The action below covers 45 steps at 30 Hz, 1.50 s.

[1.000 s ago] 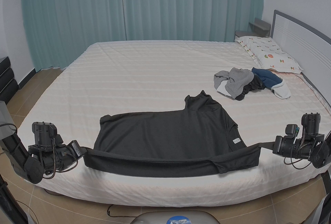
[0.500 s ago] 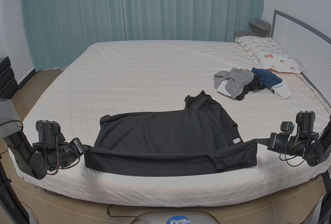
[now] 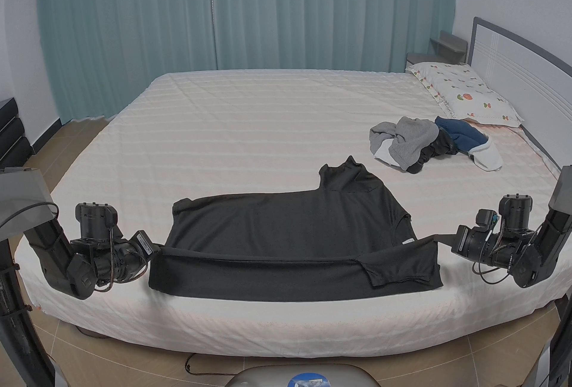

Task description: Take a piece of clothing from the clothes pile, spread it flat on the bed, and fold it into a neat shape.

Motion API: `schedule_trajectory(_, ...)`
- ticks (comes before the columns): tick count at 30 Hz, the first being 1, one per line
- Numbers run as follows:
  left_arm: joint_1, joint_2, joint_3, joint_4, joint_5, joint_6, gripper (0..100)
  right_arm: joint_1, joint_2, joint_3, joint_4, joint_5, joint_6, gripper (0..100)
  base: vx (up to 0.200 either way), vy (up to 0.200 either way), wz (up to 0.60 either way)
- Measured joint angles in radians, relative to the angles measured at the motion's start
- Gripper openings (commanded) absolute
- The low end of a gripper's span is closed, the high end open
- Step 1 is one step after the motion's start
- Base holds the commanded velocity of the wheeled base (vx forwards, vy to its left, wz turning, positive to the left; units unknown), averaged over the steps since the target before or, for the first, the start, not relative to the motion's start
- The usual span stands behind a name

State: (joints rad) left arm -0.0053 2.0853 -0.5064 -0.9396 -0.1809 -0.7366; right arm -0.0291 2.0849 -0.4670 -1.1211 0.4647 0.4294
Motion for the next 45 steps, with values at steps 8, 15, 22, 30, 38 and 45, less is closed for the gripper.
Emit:
schedule_trajectory(8, -0.002, 0.048, -0.056, 0.0, 0.001, -0.012, 0, 0.001, 0.081, -0.006, -0.115, -0.001, 0.016, 0, 0.0, 0.0, 0.0)
schedule_trajectory(15, -0.002, 0.094, -0.091, 0.0, 0.001, -0.015, 0, 0.003, 0.15, -0.011, -0.18, -0.034, 0.037, 0, 0.0, 0.0, 0.0)
schedule_trajectory(22, -0.003, 0.12, -0.106, -0.001, 0.002, -0.04, 0, 0.004, 0.213, -0.019, -0.263, -0.048, 0.056, 0, 0.0, 0.0, 0.0)
schedule_trajectory(30, -0.002, 0.149, -0.128, 0.0, 0.003, -0.056, 0, 0.011, 0.29, -0.017, -0.369, -0.059, 0.103, 0, 0.0, 0.0, 0.0)
schedule_trajectory(38, -0.003, 0.164, -0.132, 0.0, 0.003, -0.058, 0, 0.031, 0.346, -0.021, -0.425, -0.081, 0.105, 0, 0.0, 0.0, 0.0)
schedule_trajectory(45, -0.004, 0.18, -0.147, 0.0, 0.009, -0.078, 0, 0.047, 0.37, -0.04, -0.427, -0.097, 0.117, 0, 0.0, 0.0, 0.0)
